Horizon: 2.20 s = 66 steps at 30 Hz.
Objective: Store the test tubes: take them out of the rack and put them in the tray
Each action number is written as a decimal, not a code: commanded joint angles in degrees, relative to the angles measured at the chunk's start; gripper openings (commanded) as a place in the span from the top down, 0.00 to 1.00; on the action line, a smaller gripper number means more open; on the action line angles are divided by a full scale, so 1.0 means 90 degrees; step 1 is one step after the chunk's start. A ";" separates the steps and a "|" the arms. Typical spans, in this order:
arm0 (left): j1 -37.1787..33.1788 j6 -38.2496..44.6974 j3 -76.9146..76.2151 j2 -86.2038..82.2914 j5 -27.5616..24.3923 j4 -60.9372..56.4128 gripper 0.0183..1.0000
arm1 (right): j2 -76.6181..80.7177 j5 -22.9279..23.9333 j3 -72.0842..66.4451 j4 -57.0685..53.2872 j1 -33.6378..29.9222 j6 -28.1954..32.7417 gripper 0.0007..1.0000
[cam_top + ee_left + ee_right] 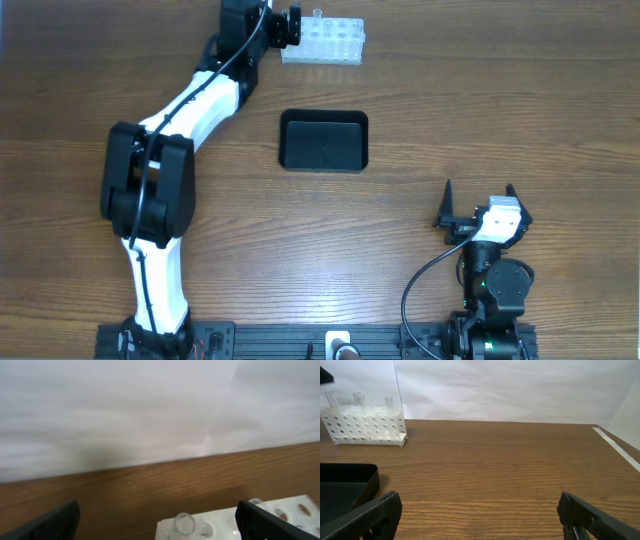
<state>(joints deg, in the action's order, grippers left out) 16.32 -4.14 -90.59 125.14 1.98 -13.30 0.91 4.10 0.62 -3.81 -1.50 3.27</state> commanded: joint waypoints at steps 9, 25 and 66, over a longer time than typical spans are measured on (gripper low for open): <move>0.0160 -0.0119 -0.0593 0.0600 0.0364 0.0085 0.09 | -0.0066 0.0095 -0.0036 -0.0010 -0.0015 0.0029 0.01; 0.0202 -0.0143 -0.0707 0.0867 0.0461 0.0027 0.32 | -0.0066 0.0092 -0.0036 -0.0010 -0.0015 0.0027 0.01; 0.0359 -0.0138 -0.0724 0.0991 0.0461 -0.0158 0.79 | -0.0066 0.0095 -0.0036 -0.0010 -0.0015 0.0029 0.01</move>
<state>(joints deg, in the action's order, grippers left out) 19.18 -5.43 -95.81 132.99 5.89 -14.35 0.91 4.10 0.62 -3.81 -1.50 3.29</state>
